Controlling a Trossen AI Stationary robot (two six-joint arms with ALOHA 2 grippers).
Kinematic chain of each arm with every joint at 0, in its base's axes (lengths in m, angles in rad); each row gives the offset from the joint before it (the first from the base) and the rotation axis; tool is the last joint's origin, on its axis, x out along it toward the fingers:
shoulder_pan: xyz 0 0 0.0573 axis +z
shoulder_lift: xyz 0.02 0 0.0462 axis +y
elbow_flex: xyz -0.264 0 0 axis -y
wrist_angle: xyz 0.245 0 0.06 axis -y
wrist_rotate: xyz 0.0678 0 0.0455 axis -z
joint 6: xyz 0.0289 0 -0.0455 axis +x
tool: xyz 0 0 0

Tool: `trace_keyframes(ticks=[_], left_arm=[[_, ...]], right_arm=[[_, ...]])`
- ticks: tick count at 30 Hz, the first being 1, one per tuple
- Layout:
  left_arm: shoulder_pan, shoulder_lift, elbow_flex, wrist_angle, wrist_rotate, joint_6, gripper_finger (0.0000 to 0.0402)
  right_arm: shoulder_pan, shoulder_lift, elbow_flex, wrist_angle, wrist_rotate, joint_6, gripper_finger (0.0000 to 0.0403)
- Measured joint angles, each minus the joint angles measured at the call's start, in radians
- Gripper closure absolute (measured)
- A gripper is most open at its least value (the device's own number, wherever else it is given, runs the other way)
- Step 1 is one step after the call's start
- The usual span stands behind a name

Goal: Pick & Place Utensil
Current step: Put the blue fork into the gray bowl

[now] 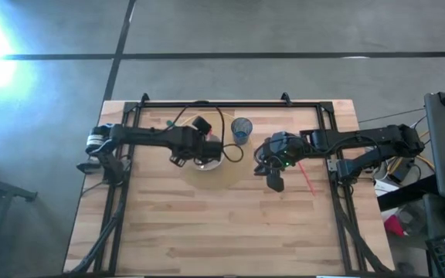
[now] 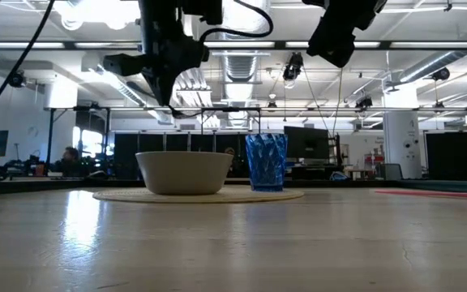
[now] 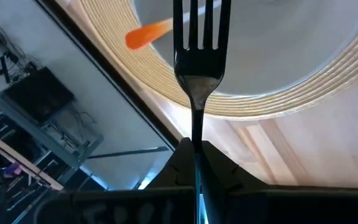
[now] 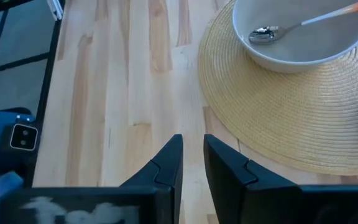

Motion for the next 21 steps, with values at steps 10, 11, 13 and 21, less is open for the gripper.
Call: trace_keyframes(ticks=[10, 11, 13, 21], left_arm=[[0.002, 0.001, -0.086, 0.090, -0.003, 0.080, 0.0401], [0.003, 0.002, -0.098, 0.103, -0.004, 0.093, 0.0401], [0.004, 0.002, -0.115, 0.120, -0.003, 0.112, 0.0401], [0.004, 0.002, -0.159, 0.216, -0.003, 0.170, 0.0401]], right_arm=[[0.000, -0.036, 0.000, 0.000, 0.000, -0.004, 0.0350], [0.000, -0.046, 0.000, 0.000, 0.000, -0.005, 0.0350], [0.000, -0.066, 0.000, 0.000, 0.010, -0.005, 0.0349], [-0.005, -0.144, 0.000, -0.008, 0.119, -0.008, 0.0350]])
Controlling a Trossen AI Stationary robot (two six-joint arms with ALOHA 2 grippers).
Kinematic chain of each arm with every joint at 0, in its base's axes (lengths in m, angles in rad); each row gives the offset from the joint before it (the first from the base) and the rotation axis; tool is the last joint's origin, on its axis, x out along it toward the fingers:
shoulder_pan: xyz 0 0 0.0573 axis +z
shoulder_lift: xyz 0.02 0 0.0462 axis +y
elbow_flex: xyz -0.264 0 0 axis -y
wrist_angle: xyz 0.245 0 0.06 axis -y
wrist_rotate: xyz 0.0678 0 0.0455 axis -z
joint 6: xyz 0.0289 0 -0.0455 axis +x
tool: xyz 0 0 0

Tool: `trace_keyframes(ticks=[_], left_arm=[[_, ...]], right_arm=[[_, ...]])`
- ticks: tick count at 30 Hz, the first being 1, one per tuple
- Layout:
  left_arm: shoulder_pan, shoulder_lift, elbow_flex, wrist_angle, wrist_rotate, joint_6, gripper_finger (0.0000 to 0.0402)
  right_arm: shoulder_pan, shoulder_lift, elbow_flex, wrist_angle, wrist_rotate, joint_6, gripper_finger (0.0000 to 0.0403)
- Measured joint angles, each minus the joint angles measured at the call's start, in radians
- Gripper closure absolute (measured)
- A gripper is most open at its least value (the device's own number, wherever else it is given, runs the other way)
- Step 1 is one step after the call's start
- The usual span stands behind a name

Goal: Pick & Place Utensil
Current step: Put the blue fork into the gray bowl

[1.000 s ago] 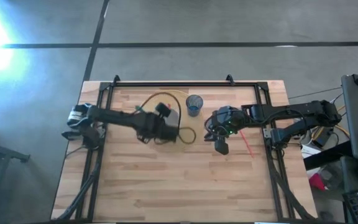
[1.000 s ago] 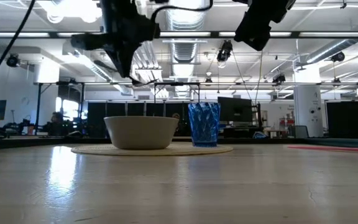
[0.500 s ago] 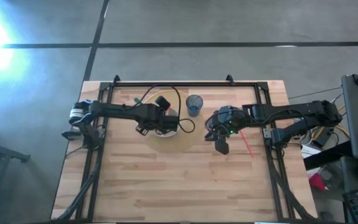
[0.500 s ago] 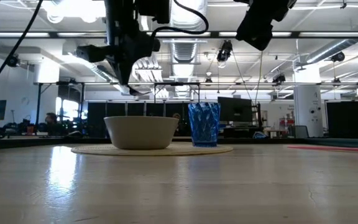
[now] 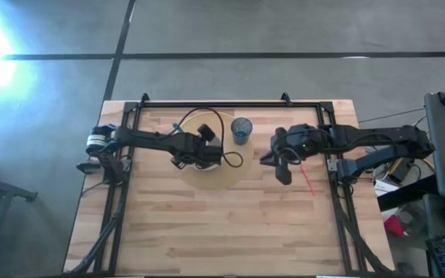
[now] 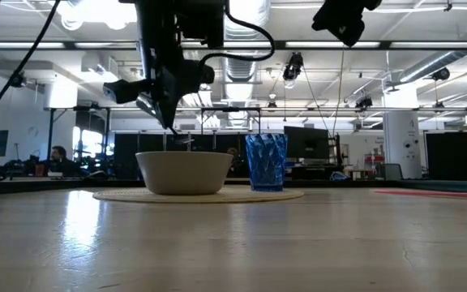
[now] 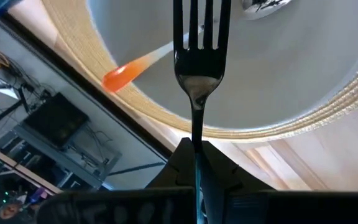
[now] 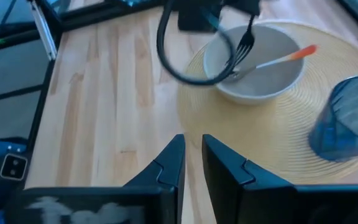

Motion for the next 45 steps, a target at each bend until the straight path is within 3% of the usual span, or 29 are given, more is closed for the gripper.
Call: trace_keyframes(ticks=[14, 21, 31, 45], left_arm=[[0.007, 0.053, -0.039, 0.067, 0.000, 0.009, 0.0402], [0.009, 0.058, -0.039, 0.069, -0.063, 0.016, 0.0401], [0.009, 0.060, -0.076, 0.170, -0.068, 0.140, 0.0401], [0.010, 0.123, -0.085, 0.194, -0.078, 0.164, 0.0401]], right_arm=[[-0.001, -0.031, -0.006, -0.013, 0.013, 0.011, 0.0351], [-0.001, -0.031, -0.029, -0.011, 0.015, 0.011, 0.0351], [-0.002, -0.031, -0.060, -0.010, 0.040, 0.036, 0.0351], [-0.002, -0.031, -0.056, -0.006, 0.039, 0.045, 0.0351]])
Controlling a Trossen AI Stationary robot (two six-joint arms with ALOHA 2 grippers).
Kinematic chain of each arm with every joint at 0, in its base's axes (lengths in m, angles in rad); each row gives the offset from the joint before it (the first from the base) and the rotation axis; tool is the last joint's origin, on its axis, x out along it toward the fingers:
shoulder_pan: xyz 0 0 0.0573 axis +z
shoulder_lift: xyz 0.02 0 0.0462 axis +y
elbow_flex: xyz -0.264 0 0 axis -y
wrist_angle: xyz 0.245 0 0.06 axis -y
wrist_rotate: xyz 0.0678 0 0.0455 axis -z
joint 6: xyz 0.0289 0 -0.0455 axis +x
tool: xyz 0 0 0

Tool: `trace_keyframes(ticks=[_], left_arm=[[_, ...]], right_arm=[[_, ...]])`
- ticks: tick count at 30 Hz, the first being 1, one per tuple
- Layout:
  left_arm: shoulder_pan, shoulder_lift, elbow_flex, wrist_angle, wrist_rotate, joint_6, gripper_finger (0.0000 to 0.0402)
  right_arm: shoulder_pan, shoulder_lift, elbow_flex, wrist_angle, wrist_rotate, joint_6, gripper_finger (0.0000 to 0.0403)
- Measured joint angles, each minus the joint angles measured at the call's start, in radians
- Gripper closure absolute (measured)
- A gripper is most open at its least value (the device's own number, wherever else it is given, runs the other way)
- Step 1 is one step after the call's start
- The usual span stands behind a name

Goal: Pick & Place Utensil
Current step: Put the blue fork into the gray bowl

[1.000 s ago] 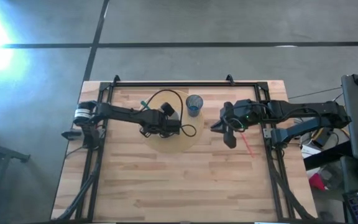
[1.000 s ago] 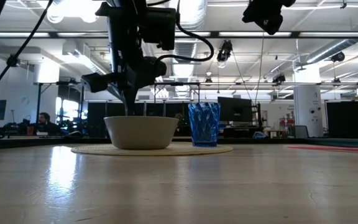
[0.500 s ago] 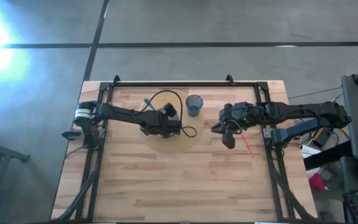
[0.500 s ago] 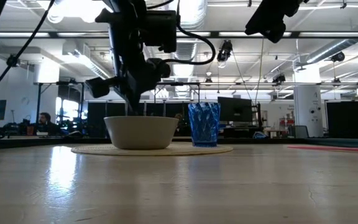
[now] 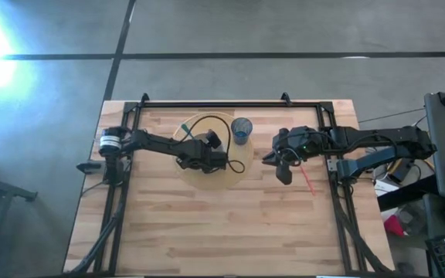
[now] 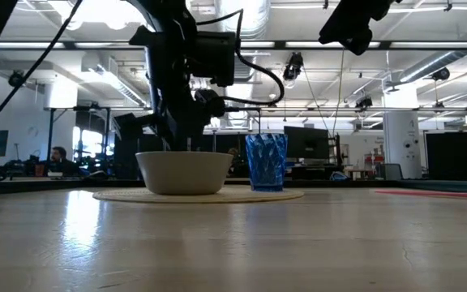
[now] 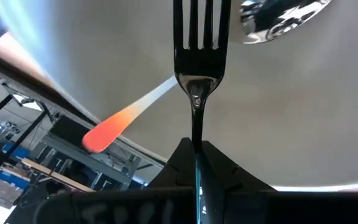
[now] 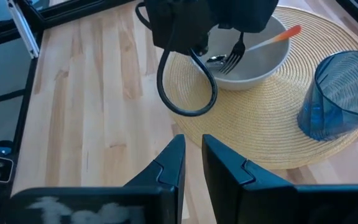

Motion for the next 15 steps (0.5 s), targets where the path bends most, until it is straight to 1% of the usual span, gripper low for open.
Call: trace_keyframes(ticks=[4, 15], left_arm=[[0.001, 0.015, -0.003, -0.001, -0.002, 0.018, 0.0401], [0.001, 0.043, -0.014, -0.014, -0.005, 0.001, 0.0401]], right_arm=[[0.000, 0.000, 0.000, 0.001, 0.000, 0.000, 0.0351], [0.000, 0.000, 0.000, 0.000, 0.000, 0.000, 0.0351]])
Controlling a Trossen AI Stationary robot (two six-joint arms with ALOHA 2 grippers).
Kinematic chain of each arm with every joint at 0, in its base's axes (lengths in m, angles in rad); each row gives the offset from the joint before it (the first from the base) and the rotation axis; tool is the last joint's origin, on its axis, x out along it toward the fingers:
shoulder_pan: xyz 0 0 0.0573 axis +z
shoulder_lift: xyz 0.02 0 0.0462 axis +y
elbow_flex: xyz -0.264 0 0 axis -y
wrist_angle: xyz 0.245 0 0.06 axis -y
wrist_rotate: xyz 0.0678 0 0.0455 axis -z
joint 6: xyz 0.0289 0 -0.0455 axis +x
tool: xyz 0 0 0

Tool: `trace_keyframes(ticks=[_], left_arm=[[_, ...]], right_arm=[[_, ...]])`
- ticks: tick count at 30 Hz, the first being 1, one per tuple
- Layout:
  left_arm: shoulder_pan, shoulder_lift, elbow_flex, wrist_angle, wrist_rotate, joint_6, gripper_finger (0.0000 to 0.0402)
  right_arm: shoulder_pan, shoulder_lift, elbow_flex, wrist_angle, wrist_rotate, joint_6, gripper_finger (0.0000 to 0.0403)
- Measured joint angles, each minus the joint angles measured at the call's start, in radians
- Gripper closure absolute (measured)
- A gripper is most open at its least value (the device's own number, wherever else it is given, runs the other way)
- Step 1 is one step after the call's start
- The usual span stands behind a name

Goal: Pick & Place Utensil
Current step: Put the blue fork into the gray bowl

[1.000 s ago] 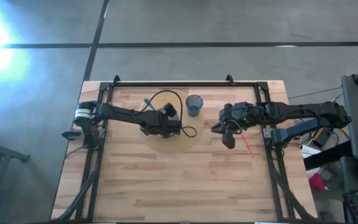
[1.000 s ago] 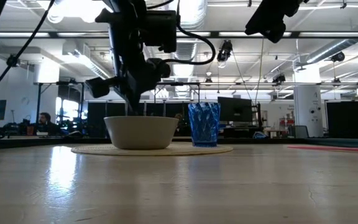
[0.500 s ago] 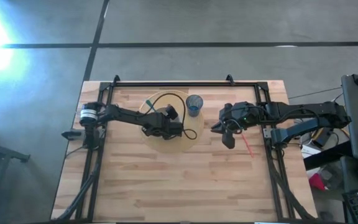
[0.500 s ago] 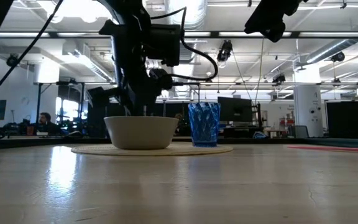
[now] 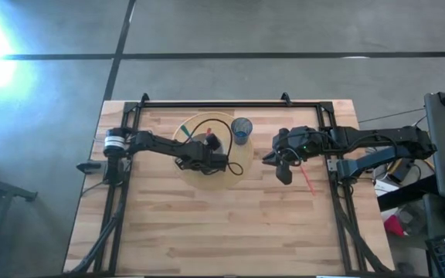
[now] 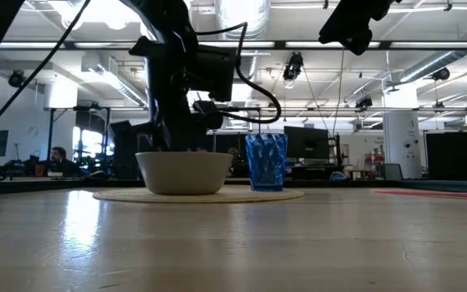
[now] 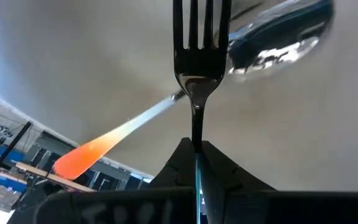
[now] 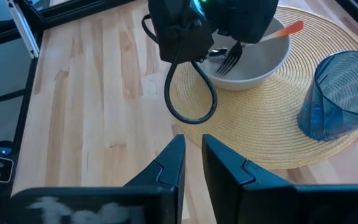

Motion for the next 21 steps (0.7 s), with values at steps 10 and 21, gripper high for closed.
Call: trace_keyframes(ticks=[10, 21], left_arm=[[0.000, 0.004, 0.000, 0.006, 0.071, -0.011, 0.0390], [0.005, 0.004, 0.003, 0.014, 0.078, -0.009, 0.0388]], right_arm=[[0.000, 0.000, 0.000, 0.000, 0.000, 0.001, 0.0351], [0.000, 0.000, 0.000, 0.000, 0.000, 0.011, 0.0351]])
